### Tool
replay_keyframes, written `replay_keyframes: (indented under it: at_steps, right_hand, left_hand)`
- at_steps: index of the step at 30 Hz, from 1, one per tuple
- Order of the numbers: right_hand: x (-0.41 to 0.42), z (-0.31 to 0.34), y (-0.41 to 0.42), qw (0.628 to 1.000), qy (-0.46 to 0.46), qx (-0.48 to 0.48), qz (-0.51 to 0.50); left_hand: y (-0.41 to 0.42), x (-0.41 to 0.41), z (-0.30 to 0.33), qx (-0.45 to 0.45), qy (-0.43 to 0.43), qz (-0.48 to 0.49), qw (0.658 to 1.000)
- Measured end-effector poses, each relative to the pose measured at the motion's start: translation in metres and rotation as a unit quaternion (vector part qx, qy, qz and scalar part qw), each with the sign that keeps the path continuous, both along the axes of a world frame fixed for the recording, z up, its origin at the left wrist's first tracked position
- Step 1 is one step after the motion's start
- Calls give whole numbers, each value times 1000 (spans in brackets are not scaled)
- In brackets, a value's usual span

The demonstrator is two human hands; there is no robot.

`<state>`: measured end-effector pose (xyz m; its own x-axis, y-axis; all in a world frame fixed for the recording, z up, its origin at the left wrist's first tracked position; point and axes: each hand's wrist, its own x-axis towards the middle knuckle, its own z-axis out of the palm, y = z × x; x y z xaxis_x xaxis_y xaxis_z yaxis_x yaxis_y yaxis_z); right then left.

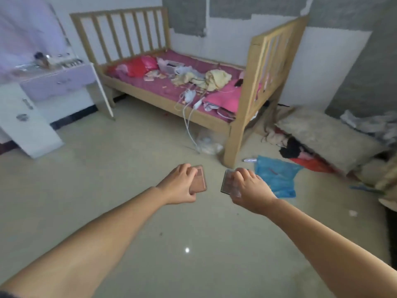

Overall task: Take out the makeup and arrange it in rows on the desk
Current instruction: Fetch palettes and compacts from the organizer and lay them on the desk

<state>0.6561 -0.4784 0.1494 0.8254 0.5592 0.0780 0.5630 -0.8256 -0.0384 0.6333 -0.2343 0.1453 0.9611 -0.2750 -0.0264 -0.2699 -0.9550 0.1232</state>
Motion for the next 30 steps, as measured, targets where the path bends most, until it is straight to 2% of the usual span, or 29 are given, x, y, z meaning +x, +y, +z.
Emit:
replay_keyframes:
  at_steps: [9,17,22,30]
  right_hand:
    - [6,2,309,981,-11,7,191]
    - [12,-6,499,950,13,-26,312]
    - [60,-19,600,932,18,-42,359]
    - [187,-12,786,909,16,-53,412]
  left_hand:
    - [285,-89,25,23,-18,184,982]
    - [440,-140,13,-4,-23,310,950]
    - [525,-110,3,-14,-22,346,938]
    - [689,6,3,-42,-24,403,914]
